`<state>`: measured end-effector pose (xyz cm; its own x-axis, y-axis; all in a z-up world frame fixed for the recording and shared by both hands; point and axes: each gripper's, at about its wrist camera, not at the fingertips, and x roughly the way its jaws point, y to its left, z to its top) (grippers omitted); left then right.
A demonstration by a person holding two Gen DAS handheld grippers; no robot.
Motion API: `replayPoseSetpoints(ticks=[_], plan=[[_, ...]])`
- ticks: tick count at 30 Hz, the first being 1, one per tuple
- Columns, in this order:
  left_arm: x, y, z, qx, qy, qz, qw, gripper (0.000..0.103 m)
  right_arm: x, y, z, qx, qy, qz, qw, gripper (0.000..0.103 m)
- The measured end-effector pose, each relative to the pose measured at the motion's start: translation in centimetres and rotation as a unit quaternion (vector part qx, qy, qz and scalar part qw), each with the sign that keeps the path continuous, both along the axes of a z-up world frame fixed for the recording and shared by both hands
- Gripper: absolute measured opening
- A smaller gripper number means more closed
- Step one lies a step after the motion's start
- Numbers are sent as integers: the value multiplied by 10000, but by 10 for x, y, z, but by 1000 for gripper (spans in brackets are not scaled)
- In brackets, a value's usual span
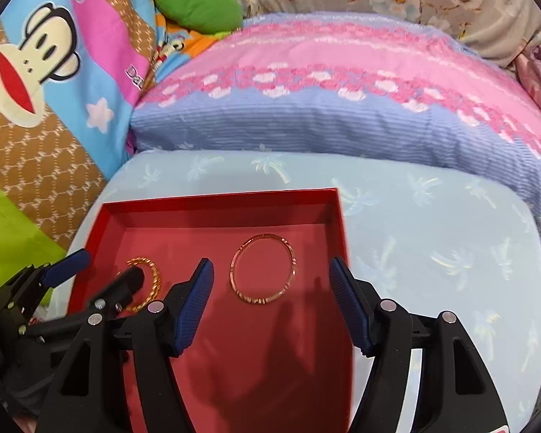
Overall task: Organize jewelry
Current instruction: 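Carry both bangles into the red box and open both tools, then withdraw both tools from the box back over the remaining jewelry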
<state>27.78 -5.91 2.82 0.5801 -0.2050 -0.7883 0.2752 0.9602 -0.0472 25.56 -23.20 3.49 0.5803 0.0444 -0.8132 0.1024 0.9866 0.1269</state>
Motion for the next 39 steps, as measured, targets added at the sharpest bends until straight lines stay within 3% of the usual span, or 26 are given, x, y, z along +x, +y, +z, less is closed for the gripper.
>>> replayPoseSetpoints(ticks=[5,12,17,28,39], plan=[[-36,18,26,-204,-247,131,9994,75,-54,1,23,-142,-293,43,9995,67],[-99,41,36,-182,-377,251,9988,75,-130,8,26,-276,-325,105,9990,67],[-141,53,20,-218,-134,302,9992,75,-181,13,17,-380,-260,90,9989,67],[-212,63,-30,-255,517,334,9978,75,-253,11,-24,-96,201,-191,9996,67],[-235,60,-51,-189,653,319,9972,69,-285,21,-47,-15,455,-193,9988,67]])
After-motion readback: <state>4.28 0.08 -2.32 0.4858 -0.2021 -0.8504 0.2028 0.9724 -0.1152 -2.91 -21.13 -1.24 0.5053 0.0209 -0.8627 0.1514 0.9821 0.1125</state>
